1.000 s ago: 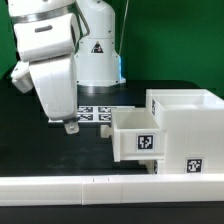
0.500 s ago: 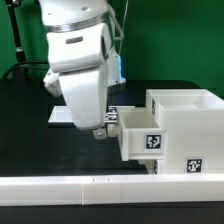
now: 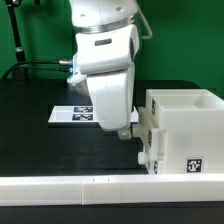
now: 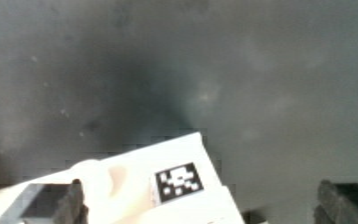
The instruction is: Assemble drawer
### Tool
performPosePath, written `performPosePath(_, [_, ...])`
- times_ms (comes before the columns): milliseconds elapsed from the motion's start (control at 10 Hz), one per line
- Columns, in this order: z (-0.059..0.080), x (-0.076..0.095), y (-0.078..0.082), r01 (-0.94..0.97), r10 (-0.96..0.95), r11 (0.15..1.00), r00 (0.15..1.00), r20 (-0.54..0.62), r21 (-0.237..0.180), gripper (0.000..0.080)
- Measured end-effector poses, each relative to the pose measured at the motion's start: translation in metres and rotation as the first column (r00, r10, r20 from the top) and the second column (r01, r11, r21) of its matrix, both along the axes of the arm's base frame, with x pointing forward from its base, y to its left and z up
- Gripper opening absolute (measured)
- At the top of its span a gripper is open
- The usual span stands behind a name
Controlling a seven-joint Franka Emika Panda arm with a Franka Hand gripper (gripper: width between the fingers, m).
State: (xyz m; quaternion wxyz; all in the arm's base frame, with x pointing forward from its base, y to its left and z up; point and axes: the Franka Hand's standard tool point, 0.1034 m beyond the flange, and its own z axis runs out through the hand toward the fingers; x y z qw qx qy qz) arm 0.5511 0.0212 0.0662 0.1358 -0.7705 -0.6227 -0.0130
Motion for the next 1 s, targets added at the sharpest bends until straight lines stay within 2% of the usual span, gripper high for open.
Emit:
performPosePath(200, [0.001, 0.000, 0.005, 0.017, -0.017, 1.000, 1.000, -0.006, -0.001, 0.0649])
performPosePath(300, [0.004, 0.000, 0.001, 0.019, -0.019, 1.000, 1.000, -0.005, -0.002, 0.0649])
performPosePath(400, [0.008, -0.006, -0.006, 0.027, -0.027, 1.000, 1.000, -0.006, -0.007, 0.0649])
performPosePath(600, [0.013, -0.029, -0.011, 0.046, -0.047, 0.999, 0.999, -0.023, -0.023, 0.0649])
performPosePath(1000, [0.010, -0.030, -0.011, 0.048, -0.048, 0.999, 0.998, -0.029, -0.021, 0.0649])
